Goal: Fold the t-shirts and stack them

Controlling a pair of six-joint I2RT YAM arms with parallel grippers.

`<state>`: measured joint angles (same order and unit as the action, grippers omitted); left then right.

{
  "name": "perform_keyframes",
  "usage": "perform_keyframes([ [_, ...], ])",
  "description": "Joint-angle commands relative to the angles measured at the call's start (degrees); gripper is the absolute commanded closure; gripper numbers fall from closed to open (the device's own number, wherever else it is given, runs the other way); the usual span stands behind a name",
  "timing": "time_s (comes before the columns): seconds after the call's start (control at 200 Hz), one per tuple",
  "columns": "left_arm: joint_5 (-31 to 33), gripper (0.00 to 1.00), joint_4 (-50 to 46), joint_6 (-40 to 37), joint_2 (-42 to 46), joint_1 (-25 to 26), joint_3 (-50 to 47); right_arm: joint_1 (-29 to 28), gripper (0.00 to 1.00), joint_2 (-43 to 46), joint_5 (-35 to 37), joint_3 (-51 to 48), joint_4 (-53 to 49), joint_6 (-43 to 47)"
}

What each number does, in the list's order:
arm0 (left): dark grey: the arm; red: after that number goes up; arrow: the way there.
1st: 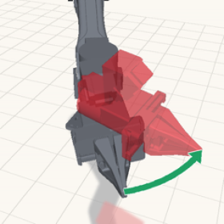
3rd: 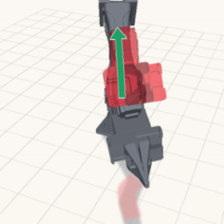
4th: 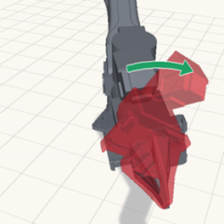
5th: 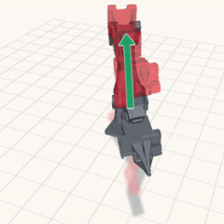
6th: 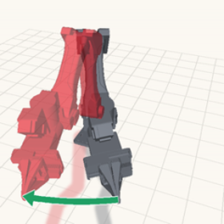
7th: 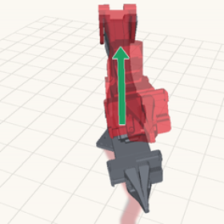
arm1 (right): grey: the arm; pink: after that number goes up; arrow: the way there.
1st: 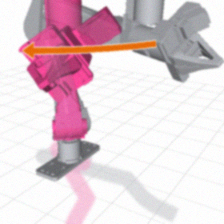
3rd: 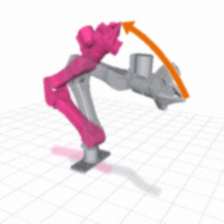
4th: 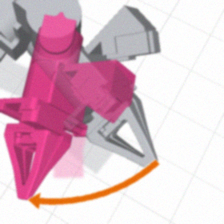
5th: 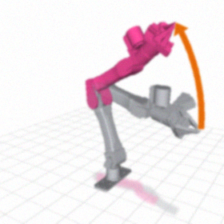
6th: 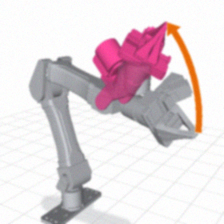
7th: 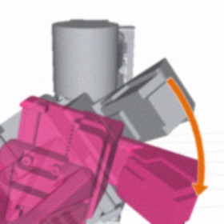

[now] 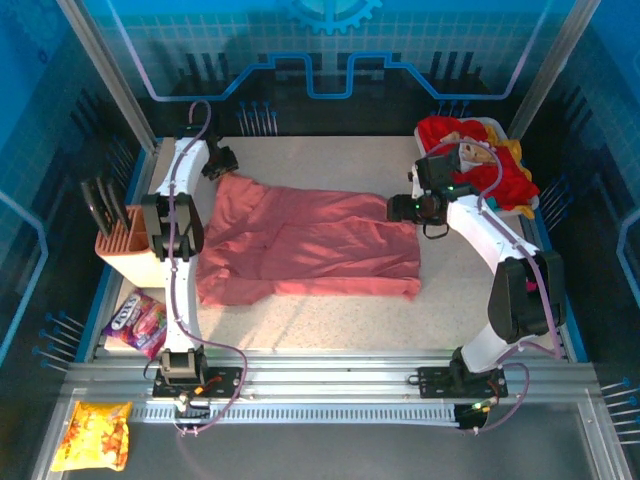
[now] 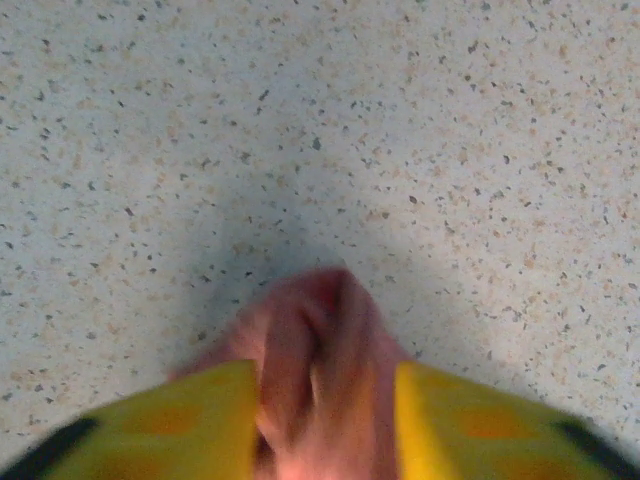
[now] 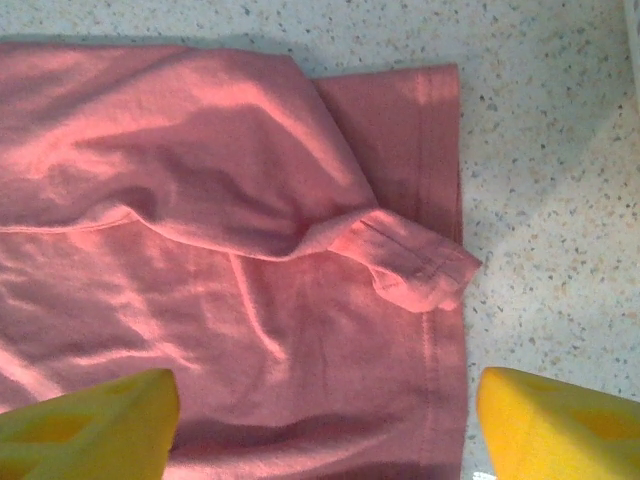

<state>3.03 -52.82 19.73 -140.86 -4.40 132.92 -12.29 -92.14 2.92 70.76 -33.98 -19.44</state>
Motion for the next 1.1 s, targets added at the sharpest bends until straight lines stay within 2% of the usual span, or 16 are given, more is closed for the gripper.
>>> perform_keyframes([
  [0.0,-4.4,0.41,-2.1,1.3,3.9,-0.6,-2.2,0.5,0.14,1.4,0.1,-3.0,-3.9,-2.1],
  [0.1,-5.5,0.3,1.1,1.9,13.3,0.2,-12.8,0.3,0.07,4.6,-0.5,-6.2,-5.4,-3.6],
  [0.165,-5.2,0.28,2.7,2.0,19.6,0.8,-19.4,-0.2,0.01,7.0,-0.6,-8.1,-7.0,-4.4],
  [0.29,-4.8,0.28,4.8,2.8,31.8,2.0,-31.7,-1.0,0.0,12.2,-0.8,-12.4,-9.8,-6.3],
  [0.34,-4.0,0.29,5.2,3.2,36.9,2.7,-36.7,-1.5,0.07,14.7,-1.3,-14.8,-10.1,-7.5],
  [0.435,-3.4,0.3,6.2,4.0,46.3,4.2,-47.3,-2.6,0.09,19.3,-1.2,-19.1,-10.4,-9.0],
  [0.5,-2.2,0.31,5.5,4.7,52.1,5.1,-53.6,-3.5,0.19,22.1,-0.9,-22.3,-10.3,-9.9],
  [0.6,-2.0,0.33,4.3,6.2,60.1,6.0,-62.6,-4.9,0.26,25.2,-1.3,-27.0,-8.5,-11.2],
  [0.8,-2.6,0.34,1.6,11.2,73.6,8.5,-74.1,-5.6,0.28,26.8,-1.2,-34.6,0.4,-12.0],
  [0.965,-1.5,0.36,1.2,18.3,78.8,13.3,-81.1,-5.1,0.26,28.5,-0.3,-38.4,4.9,-11.7],
  [1.096,0.4,0.42,1.1,24.9,82.1,15.8,-87.3,-4.4,0.26,28.7,-0.3,-38.6,5.1,-11.2],
])
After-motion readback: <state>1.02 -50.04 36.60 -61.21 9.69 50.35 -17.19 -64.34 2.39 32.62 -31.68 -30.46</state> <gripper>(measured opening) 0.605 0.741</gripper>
